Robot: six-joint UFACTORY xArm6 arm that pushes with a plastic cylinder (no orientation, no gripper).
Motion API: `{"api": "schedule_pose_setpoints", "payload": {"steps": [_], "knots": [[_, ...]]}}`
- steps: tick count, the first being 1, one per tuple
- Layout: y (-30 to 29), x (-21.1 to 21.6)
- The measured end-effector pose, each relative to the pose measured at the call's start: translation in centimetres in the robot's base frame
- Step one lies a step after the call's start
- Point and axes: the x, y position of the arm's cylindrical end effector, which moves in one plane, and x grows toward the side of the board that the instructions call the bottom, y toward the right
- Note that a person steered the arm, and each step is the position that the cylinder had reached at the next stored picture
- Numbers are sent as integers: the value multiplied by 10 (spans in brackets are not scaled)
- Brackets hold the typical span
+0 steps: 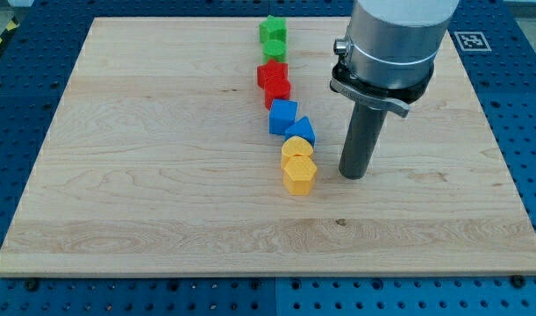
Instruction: Adjust the yellow and blue blocks in a vertical line
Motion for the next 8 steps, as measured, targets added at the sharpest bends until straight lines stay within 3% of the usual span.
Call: {"api": "schedule_pose_setpoints", "payload": {"steps": [2,8], "knots": [[-18,-37],[-55,-44]]}}
